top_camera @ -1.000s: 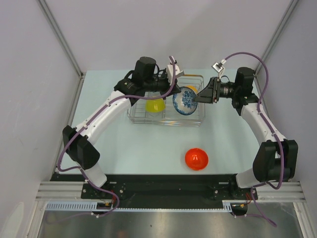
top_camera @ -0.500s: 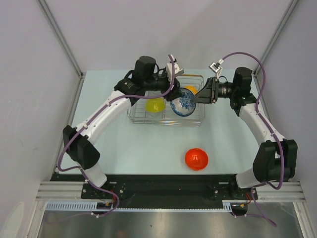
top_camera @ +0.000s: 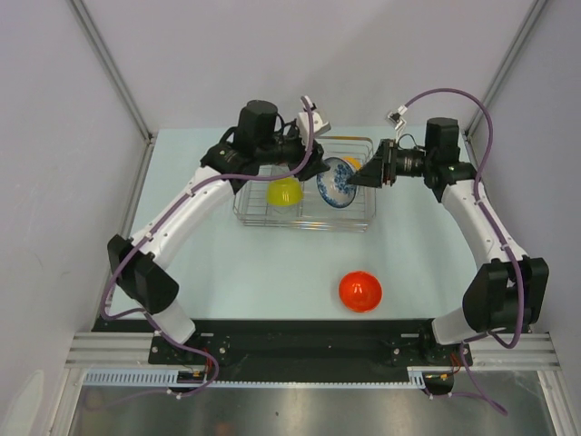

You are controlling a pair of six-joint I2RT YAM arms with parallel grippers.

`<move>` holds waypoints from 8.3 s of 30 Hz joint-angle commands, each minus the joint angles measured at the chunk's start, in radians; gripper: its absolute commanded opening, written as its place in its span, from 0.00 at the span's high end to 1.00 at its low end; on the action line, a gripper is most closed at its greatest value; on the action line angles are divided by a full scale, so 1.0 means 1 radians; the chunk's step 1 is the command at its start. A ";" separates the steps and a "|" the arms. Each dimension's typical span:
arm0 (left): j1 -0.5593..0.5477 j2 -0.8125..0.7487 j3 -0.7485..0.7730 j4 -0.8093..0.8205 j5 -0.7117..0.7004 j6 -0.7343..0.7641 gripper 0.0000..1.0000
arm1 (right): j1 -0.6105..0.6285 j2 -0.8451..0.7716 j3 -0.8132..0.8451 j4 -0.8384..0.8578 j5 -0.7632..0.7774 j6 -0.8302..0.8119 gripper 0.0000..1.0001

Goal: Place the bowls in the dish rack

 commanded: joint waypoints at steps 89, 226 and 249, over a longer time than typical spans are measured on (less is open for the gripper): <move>0.347 -0.609 -0.490 -0.096 -0.162 0.162 0.42 | 0.578 0.616 0.355 -0.349 1.816 -0.452 1.00; -0.399 0.386 -0.125 -0.298 -0.016 0.095 0.27 | -0.217 -0.413 -0.105 -0.482 0.906 -0.524 0.03; -0.391 0.308 -0.074 -0.334 -0.070 0.090 1.00 | -0.262 -0.391 -0.111 -0.459 0.879 -0.509 0.02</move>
